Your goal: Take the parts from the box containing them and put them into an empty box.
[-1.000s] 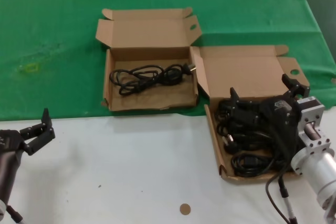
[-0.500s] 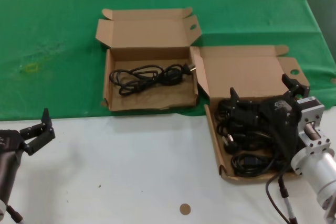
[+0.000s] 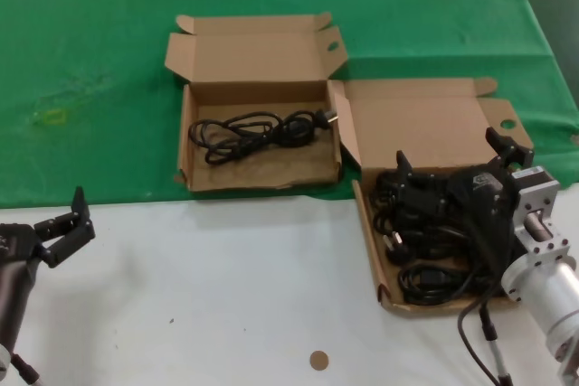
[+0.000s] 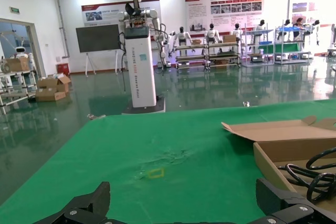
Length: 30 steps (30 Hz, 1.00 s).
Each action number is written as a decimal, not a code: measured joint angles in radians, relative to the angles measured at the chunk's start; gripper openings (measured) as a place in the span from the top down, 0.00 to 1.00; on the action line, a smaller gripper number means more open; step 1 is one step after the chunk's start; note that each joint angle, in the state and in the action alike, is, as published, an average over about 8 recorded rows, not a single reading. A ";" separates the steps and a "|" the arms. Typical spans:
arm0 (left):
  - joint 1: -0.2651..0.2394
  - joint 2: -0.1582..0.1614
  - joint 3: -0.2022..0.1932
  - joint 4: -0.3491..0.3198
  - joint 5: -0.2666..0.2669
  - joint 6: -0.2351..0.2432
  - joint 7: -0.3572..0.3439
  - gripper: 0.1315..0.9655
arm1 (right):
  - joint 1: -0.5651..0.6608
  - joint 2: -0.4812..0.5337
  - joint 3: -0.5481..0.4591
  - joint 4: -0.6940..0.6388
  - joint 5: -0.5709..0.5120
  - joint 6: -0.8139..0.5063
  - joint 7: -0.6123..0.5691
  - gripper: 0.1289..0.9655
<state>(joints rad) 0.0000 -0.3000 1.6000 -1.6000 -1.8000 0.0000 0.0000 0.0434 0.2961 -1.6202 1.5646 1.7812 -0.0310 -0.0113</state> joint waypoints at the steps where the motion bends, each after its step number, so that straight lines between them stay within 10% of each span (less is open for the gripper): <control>1: 0.000 0.000 0.000 0.000 0.000 0.000 0.000 0.00 | 0.000 0.000 0.000 0.000 0.000 0.000 0.000 0.00; 30: 0.000 0.000 0.000 0.000 0.000 0.000 0.000 0.00 | 0.000 0.000 0.000 0.000 0.000 0.000 0.000 0.00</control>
<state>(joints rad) 0.0000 -0.3000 1.6000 -1.6000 -1.8000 0.0000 0.0000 0.0434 0.2961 -1.6202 1.5646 1.7812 -0.0310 -0.0113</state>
